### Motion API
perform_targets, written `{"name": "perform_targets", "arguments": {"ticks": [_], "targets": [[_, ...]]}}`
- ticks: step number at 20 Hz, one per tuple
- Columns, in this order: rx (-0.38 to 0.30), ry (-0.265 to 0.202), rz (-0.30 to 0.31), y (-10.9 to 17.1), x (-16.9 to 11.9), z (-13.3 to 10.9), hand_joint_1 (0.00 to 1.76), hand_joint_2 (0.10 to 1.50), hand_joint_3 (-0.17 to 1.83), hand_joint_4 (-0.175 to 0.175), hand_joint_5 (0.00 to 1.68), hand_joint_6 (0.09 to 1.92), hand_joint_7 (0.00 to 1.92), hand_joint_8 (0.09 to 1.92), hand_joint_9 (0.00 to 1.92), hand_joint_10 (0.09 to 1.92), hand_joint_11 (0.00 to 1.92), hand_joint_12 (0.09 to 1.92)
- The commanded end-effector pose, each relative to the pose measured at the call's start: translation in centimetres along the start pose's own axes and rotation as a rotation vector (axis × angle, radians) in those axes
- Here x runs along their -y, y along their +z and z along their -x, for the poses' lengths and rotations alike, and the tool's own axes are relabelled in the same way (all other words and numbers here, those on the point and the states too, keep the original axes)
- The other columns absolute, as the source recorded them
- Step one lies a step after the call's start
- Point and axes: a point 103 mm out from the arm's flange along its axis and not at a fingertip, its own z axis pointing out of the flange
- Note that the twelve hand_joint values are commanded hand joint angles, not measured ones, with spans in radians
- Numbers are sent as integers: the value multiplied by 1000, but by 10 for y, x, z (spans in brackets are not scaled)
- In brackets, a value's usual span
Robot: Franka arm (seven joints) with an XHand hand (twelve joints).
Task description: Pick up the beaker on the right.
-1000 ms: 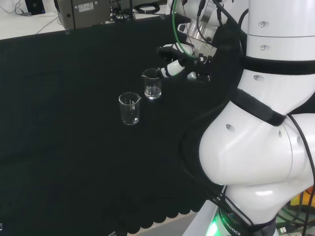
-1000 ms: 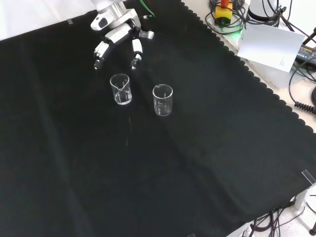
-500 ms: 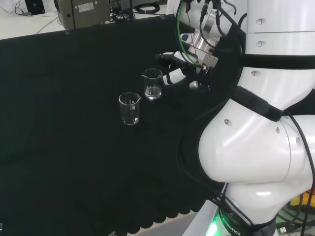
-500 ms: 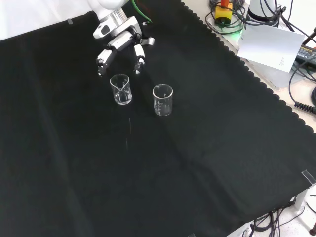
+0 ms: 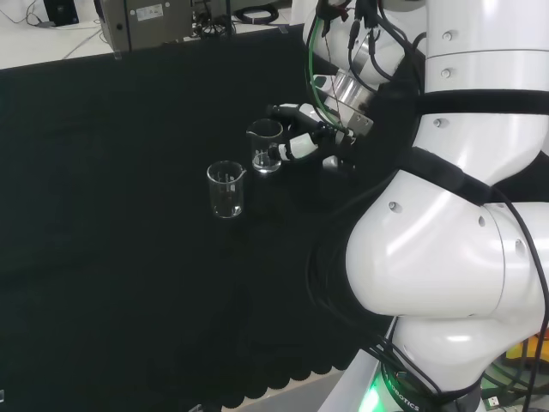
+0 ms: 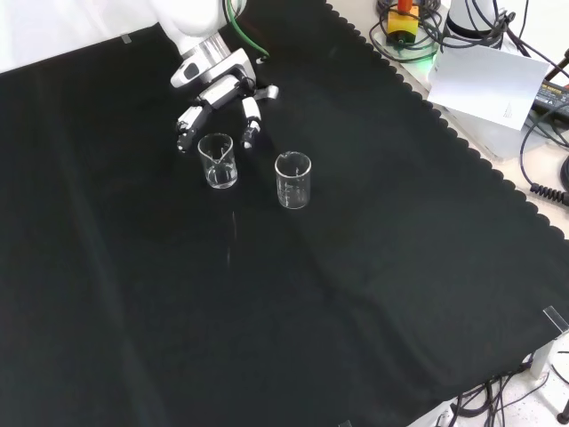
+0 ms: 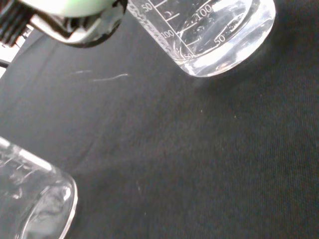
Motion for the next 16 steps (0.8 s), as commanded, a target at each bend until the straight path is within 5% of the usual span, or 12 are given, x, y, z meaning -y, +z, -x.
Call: {"name": "perform_targets", "arguments": {"ticks": [1, 16], "targets": [[-28, -17, 20, 5, -14, 4, 900, 498, 699, -6, 347, 87, 140, 575, 285, 609, 87, 1378], [-71, -67, 30, 17, -26, 1, 897, 486, 721, -6, 437, 87, 231, 611, 349, 628, 70, 1386]]}}
